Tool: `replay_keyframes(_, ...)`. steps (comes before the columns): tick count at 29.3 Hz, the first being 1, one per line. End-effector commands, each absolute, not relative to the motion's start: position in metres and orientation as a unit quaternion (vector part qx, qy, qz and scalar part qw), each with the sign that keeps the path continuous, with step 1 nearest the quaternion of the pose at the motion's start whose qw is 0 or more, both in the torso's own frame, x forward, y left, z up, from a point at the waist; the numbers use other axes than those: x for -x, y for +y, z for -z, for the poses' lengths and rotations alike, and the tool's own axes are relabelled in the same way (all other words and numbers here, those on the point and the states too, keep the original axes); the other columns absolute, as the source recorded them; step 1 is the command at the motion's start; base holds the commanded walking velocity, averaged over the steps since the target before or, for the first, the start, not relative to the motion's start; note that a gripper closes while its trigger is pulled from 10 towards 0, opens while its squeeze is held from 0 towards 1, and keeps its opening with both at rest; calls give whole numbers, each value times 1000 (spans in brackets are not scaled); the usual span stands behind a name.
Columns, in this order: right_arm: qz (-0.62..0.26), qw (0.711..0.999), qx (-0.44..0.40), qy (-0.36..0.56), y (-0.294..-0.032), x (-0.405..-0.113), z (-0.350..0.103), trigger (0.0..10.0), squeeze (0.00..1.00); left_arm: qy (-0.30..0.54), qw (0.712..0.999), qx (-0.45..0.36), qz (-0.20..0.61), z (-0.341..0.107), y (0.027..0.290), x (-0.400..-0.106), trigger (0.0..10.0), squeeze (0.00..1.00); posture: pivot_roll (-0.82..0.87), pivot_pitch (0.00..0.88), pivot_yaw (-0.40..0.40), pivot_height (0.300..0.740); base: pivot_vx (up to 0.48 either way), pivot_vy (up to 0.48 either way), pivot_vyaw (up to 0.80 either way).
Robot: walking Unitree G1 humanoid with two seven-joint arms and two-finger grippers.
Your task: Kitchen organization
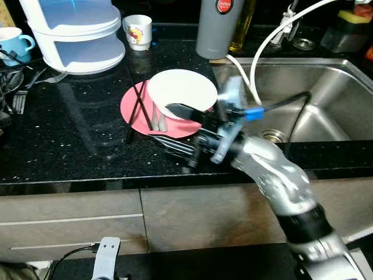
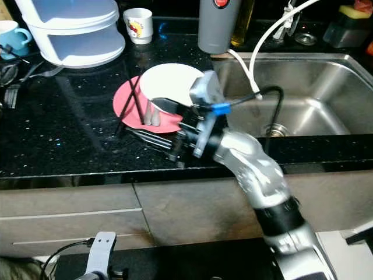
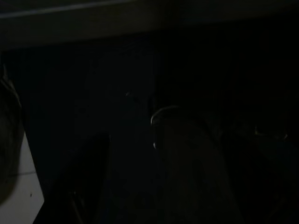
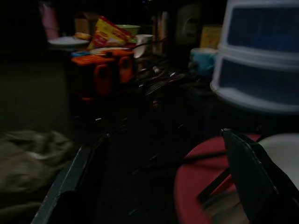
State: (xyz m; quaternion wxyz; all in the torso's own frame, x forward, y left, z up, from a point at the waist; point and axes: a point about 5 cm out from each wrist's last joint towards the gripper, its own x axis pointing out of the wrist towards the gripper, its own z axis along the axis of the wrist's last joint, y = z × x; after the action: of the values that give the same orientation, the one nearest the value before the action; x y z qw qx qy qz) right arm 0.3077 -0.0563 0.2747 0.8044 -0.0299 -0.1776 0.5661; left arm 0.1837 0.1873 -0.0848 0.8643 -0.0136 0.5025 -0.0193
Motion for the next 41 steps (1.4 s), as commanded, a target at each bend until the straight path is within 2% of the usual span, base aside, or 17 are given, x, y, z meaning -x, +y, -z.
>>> replay_keyframes(1, -554, 811, 55, -180, -52, -314, -273, 10000, 0, 514, 857, 15, 19, 89, 186, -176, 10000, 0, 39, 124, -29, 740, 0, 0, 0)
replay_keyframes(3, -550, 813, 57, -182, -49, -317, -275, 10000, 0, 514, 857, 15, 20, 89, 186, -176, 10000, 0, 39, 124, -29, 740, 0, 0, 0)
replay_keyframes(4, -548, 813, 68, -183, -48, -319, -276, 10000, 800, 514, 857, 15, 20, 89, 185, -176, 10000, 0, 42, 126, -32, 740, 0, 0, 0)
replay_keyframes(5, -540, 816, 93, -184, -47, -324, -276, 10000, 1000, 514, 857, 14, 21, 89, 185, -175, 10000, 0, 46, 124, -38, 740, 0, 0, 0)
replay_keyframes(8, -532, 819, 115, -183, -46, -328, -276, 10000, 1000, 515, 857, 13, 22, 89, 185, -175, 10000, 0, 48, 123, -39, 740, 0, 0, 0)
replay_keyframes(11, -494, 830, 209, -155, -46, -342, -264, 10000, 1000, 515, 857, 11, 25, 89, 184, -175, 10000, 0, 50, 118, -40, 740, 0, 0, 0)
replay_keyframes(12, -494, 830, 209, -155, -46, -342, -264, 10000, 1000, 515, 857, 11, 25, 89, 184, -175, 10000, 0, 50, 118, -40, 740, 0, 0, 0)
replay_keyframes(13, -483, 833, 223, -148, -48, -345, -263, 10000, 929, 515, 857, 11, 25, 89, 184, -175, 10000, 0, 53, 115, -41, 740, 0, 0, 0)
replay_keyframes(15, -472, 838, 234, -143, -49, -348, -263, 10000, 929, 516, 856, 9, 26, 90, 184, -174, 10000, 0, 53, 115, -41, 740, 0, 0, 0)
replay_keyframes(16, -475, 835, 241, -136, -51, -349, -262, 10000, 0, 516, 856, 9, 27, 90, 184, -174, 10000, 0, 55, 110, -42, 740, 0, 0, 0)
replay_keyframes(22, -490, 818, 279, -115, -71, -347, -267, 10000, 0, 516, 856, 7, 29, 90, 184, -174, 10000, 0, 55, 107, -43, 740, 0, 0, 0)
replay_keyframes(27, -434, 822, 359, -81, -99, -355, -270, 10000, 0, 517, 855, 5, 33, 90, 184, -174, 10000, 0, 48, 111, -35, 740, 0, 0, 0)
replay_keyframes(34, -410, 821, 392, -61, -106, -359, -266, 10000, 0, 518, 855, 5, 33, 90, 185, -173, 10000, 0, 48, 115, -32, 740, 0, 0, 0)
replay_keyframes(35, -414, 820, 390, -60, -104, -358, -265, 2039, 0, 518, 855, 5, 33, 90, 185, -173, 10000, 0, 48, 115, -32, 740, 0, 0, 0)
replay_keyframes(36, -417, 820, 388, -61, -102, -357, -264, 0, 0, 518, 855, 6, 33, 90, 185, -173, 10000, 0, 48, 116, -32, 740, 0, 0, 0)
replay_keyframes(41, -424, 816, 387, -69, -94, -355, -261, 0, 0, 518, 855, 6, 32, 90, 186, -173, 10000, 0, 50, 117, -30, 740, 0, 0, 0)
